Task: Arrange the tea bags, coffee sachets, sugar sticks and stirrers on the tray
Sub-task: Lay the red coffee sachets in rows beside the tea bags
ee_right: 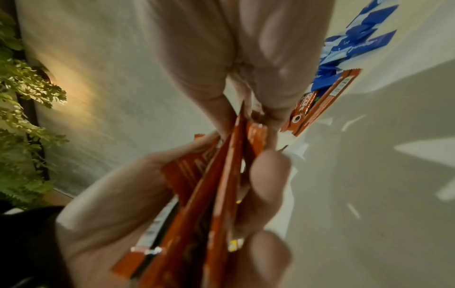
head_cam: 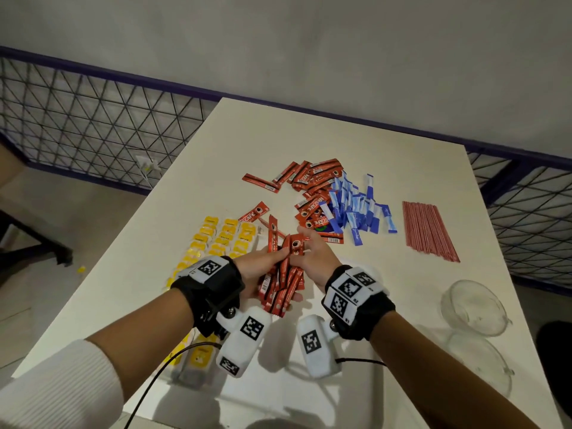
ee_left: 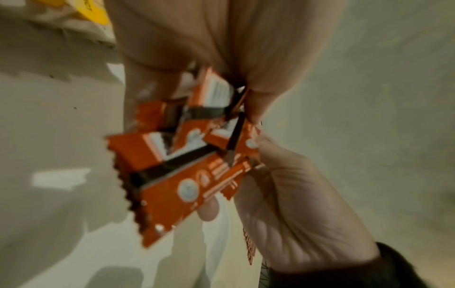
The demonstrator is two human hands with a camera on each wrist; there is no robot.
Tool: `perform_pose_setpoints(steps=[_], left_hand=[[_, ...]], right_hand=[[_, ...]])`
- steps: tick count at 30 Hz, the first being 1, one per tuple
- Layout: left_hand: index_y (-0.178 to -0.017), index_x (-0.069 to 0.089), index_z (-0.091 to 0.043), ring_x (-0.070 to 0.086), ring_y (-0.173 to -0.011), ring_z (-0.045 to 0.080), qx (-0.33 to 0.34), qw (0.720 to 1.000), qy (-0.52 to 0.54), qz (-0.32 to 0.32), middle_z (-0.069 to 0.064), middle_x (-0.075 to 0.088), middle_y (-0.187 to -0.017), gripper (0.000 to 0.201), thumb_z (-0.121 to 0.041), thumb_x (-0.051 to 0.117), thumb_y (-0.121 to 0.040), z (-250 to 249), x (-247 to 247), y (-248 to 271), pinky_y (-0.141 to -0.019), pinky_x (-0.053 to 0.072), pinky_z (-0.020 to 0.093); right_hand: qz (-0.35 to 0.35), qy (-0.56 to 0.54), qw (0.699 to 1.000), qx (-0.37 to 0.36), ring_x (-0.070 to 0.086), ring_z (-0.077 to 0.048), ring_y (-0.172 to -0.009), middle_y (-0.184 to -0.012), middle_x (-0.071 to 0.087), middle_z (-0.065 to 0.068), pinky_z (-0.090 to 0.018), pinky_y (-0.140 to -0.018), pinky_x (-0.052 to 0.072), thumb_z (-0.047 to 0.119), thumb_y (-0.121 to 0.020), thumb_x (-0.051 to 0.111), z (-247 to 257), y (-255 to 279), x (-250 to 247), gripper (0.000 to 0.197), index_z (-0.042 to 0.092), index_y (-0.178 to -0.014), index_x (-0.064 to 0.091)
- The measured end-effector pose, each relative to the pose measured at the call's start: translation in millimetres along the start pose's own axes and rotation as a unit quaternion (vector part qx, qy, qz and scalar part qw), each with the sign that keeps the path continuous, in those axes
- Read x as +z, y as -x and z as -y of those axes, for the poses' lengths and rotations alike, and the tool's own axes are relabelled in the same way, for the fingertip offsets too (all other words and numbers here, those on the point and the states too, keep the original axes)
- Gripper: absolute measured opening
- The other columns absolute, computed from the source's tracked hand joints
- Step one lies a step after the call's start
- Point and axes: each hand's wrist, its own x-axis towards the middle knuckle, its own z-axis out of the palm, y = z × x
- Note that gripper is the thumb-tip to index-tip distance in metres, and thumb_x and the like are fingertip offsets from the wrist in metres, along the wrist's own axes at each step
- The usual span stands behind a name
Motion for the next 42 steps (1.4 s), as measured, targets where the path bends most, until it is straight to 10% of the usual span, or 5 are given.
perform_pose_setpoints(steps=[8,21,31,36,42], left_hand=[[-0.110,0.040,-0.014,0.065,-0.049,0.019,0.059,0.997,-0.044,0.017,0.016,0.060,-0.079,0.017,-0.007,0.046,-0.096,-3.0,-5.8,0.4,-0.045,0.055,0.031],[-0.096,0.033,-0.011,0.045,-0.034,0.016,0.020,0.999,-0.027,-0.033,0.005,0.051,-0.055,0.009,-0.006,0.030,-0.088,-4.6,-48.1,0.6,-0.039,0.041,0.019],[-0.107,0.041,-0.019,0.040,-0.036,0.012,0.124,0.989,-0.081,-0.008,-0.003,0.050,-0.053,0.034,-0.025,0.066,-0.085,-32.9,-96.0,-11.8,-0.038,0.038,0.023],[-0.082,0.046,-0.017,0.040,-0.036,0.013,0.126,0.983,-0.135,-0.008,-0.004,0.050,-0.050,0.025,-0.022,0.070,-0.080,-40.9,-112.9,-16.3,-0.038,0.037,0.022],[-0.072,0.046,-0.012,0.037,-0.034,0.013,0.121,0.982,-0.145,-0.007,0.000,0.044,-0.049,0.025,-0.019,0.070,-0.074,-52.7,-121.4,-21.1,-0.036,0.035,0.020]], right_hand=[[-0.081,-0.036,0.996,0.003,0.054,-0.029,-0.114,-0.124,0.056,-0.017,-0.046,-0.102,0.042,0.012,-0.093,0.050,-5.3,-22.6,8.4,0.020,0.013,-0.113,0.053],[-0.101,-0.174,0.979,0.026,0.056,-0.018,-0.063,-0.089,0.061,-0.012,-0.027,-0.057,0.048,0.003,-0.090,0.054,19.4,-24.6,1.1,0.023,0.003,-0.113,0.055],[-0.148,-0.204,0.965,0.073,0.056,-0.025,-0.067,-0.081,0.055,-0.020,-0.021,-0.047,0.055,-0.010,-0.087,0.053,9.9,-25.5,-11.9,0.011,-0.001,-0.082,0.051],[-0.181,-0.068,0.976,0.105,0.058,-0.020,-0.070,-0.074,0.059,-0.009,-0.037,-0.080,0.056,0.001,-0.085,0.060,-28.5,-35.4,-9.1,0.020,0.013,-0.071,0.054],[-0.232,-0.031,0.959,0.162,0.044,-0.018,-0.051,-0.059,0.053,-0.008,-0.025,-0.052,0.037,0.017,-0.085,0.065,-35.9,-40.5,-3.7,0.016,0.003,-0.080,0.061]])
